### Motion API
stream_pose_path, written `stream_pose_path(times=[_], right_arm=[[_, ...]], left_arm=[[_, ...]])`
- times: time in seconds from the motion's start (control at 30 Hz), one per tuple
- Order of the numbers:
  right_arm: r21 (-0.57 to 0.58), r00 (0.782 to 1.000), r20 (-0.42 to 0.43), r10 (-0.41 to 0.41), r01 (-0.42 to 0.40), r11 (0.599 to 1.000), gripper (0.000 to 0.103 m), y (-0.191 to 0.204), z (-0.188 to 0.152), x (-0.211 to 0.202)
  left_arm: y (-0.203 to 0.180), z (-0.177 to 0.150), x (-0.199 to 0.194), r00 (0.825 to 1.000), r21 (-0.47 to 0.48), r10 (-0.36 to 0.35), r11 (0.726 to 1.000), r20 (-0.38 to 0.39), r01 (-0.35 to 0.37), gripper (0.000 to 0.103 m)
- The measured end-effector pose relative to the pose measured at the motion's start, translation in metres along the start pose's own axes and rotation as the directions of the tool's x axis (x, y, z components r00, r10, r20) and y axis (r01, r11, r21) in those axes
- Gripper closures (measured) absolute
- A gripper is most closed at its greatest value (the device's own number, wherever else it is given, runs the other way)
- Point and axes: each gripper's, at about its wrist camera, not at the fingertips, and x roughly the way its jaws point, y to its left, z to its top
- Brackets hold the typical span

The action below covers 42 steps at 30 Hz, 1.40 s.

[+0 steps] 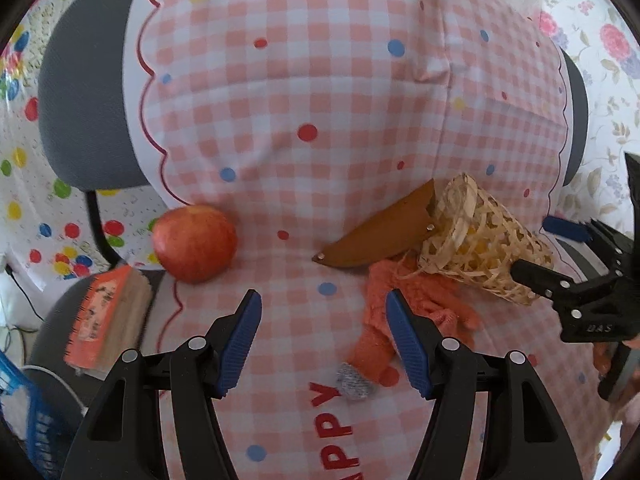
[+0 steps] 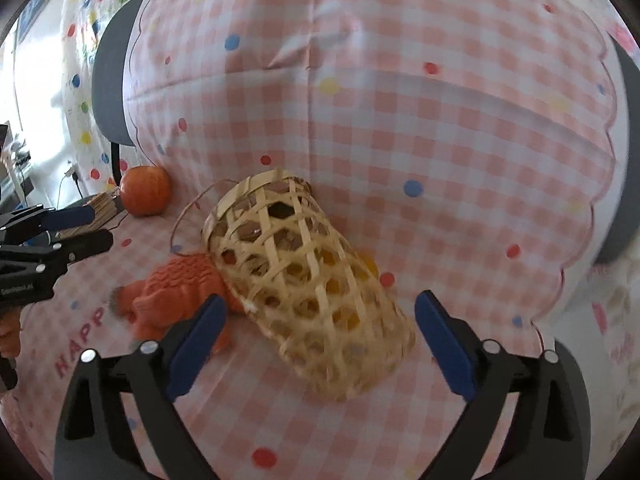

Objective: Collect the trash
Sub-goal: 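Grasp the woven bamboo cylinder with the right gripper, then grasp the brown wooden piece with the left gripper while the right gripper holds the bamboo cylinder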

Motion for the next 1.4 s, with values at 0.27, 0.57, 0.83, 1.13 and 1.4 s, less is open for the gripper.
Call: stream_pose_path(times=[0.27, 0.57, 0.83, 1.13, 1.4], right_arm=[[-0.225, 0.997, -0.051, -0.051, 0.039, 0.974, 0.013, 0.016, -0.009, 0.017], [0.021, 0.997, -0.020, -0.072, 0.072, 0.997, 0.035, -0.016, -0.039, -0.043], [0.391, 0.996, 0.027, -0.084, 0.067, 0.918, 0.035, -0.072, -0.069, -0.093], [0.434, 0.982, 0.040, -0.185, 0.150, 0.889, 0.035, -0.076, -0.065, -0.088], [0.475, 0.981, 0.041, -0.189, 0.147, 0.867, 0.035, -0.092, -0.073, -0.085]], left_arm=[[-0.003, -0.004, 0.001, 1.000, 0.005, -0.004, 1.000, -0.027, 0.004, 0.038], [-0.011, -0.002, -0.007, 1.000, 0.053, 0.002, 0.999, -0.024, -0.001, 0.038], [-0.047, 0.007, 0.014, 0.999, 0.147, -0.031, 0.989, -0.028, 0.035, 0.038], [-0.082, 0.038, 0.073, 0.995, 0.291, -0.028, 0.955, -0.097, 0.055, 0.046], [-0.093, 0.045, 0.114, 0.986, 0.398, 0.011, 0.915, -0.167, 0.058, 0.063]])
